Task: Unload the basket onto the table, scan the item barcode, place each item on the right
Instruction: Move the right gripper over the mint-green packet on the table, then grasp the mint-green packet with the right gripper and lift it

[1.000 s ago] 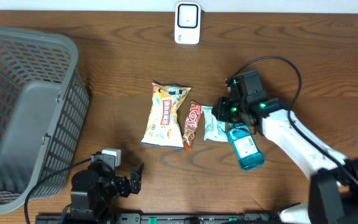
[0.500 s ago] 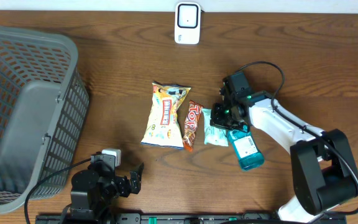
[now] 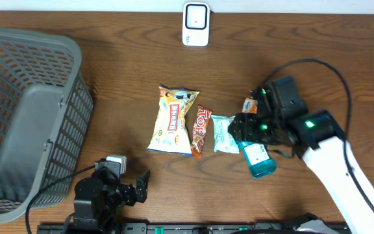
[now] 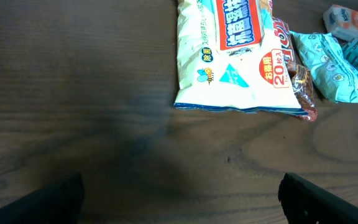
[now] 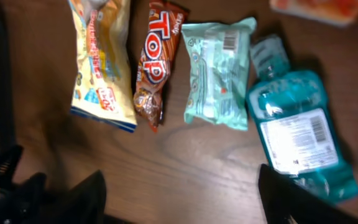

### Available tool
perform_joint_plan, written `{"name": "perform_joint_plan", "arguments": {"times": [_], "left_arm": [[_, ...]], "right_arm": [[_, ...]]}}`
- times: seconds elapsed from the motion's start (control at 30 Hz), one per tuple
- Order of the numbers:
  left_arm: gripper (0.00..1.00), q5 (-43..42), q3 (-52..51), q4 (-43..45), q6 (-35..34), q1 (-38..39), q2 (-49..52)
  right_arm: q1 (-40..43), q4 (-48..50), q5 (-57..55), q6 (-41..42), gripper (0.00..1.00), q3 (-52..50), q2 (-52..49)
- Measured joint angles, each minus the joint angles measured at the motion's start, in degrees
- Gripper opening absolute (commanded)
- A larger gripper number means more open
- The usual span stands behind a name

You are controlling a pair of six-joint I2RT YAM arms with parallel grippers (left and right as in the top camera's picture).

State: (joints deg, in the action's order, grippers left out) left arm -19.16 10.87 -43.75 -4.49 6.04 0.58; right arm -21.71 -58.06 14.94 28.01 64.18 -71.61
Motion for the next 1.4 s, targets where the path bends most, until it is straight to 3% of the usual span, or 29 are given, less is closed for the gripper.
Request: {"name": "perform_joint_plan", "arguments": {"times": [0.33,0.6,0.87,1.07,1.2,1.4], "left_arm": [[1.00,-0.02,0.00,0.00,0.00,0.00,0.00],[1.00,0.00,0.00,0.00,0.00,0.00,0.00],[1.00,-0.02,0.00,0.00,0.00,0.00,0.00],[1.00,0.00,0.02,0.00,-0.02,0.00,0.02],[1.00,-0.02,0.02,0.00,0.00,0.00,0.00],[1.00,-0.02,0.02,0.00,0.00,0.00,0.00]], "right_arm": [[0.00,-4.07,-1.51,0.13,0.99,-0.74,4.28],[0.00,0.26,-1.51,5.62,0.99,-10.60,4.28],[0.00,18.78,2.19,13.68,0.99,-24.44,4.15],[-0.26,36.46,4.37,31.04,0.96,-35.10,3.06],[-0.74,44.87,4.02,38.01,0.95,-38.16,1.09],[-2.12,49.86,0.22,47.12,0.97,-38.56,-1.60]]}}
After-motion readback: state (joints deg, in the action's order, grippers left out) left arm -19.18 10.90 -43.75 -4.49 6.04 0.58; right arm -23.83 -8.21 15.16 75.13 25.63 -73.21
